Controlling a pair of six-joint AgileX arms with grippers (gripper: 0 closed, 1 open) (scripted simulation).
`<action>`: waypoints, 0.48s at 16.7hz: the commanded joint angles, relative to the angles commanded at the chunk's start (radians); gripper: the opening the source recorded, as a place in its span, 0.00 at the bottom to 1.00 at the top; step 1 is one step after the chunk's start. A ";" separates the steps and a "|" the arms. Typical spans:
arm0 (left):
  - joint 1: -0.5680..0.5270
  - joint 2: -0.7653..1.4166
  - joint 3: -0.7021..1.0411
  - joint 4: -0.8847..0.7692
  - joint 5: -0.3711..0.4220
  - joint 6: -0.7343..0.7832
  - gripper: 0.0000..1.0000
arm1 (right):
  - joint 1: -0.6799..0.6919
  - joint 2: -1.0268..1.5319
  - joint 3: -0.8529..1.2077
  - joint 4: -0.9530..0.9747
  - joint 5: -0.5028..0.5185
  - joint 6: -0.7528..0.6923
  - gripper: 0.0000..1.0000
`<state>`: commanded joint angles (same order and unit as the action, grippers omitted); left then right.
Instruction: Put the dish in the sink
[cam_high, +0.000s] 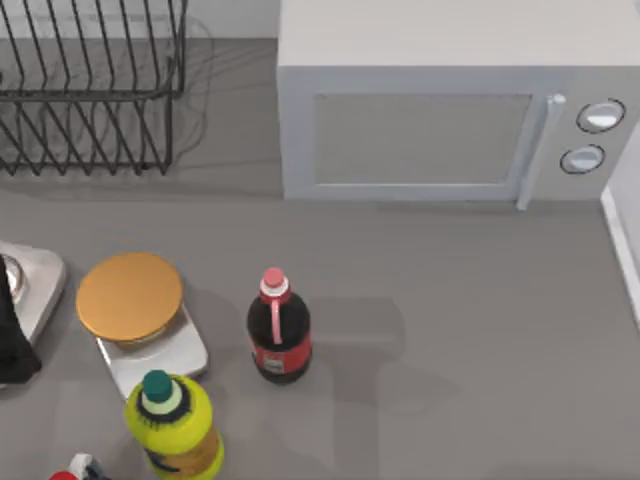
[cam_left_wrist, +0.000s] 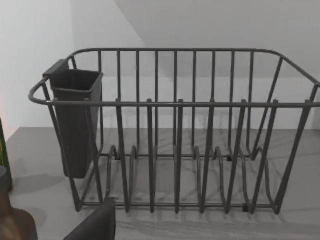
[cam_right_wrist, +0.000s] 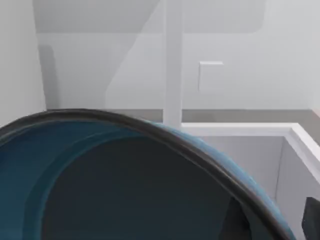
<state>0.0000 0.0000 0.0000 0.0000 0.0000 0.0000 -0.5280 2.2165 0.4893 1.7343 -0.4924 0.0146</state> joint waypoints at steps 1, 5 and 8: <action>0.000 0.000 0.000 0.000 0.000 0.000 1.00 | 0.000 0.000 0.000 0.000 0.000 0.000 0.60; 0.000 0.000 0.000 0.000 0.000 0.000 1.00 | 0.000 0.000 0.000 0.000 0.000 0.000 0.90; 0.000 0.000 0.000 0.000 0.000 0.000 1.00 | 0.000 0.000 0.000 0.000 0.000 0.000 1.00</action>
<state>0.0000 0.0000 0.0000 0.0000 0.0000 0.0000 -0.5280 2.2165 0.4893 1.7343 -0.4924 0.0146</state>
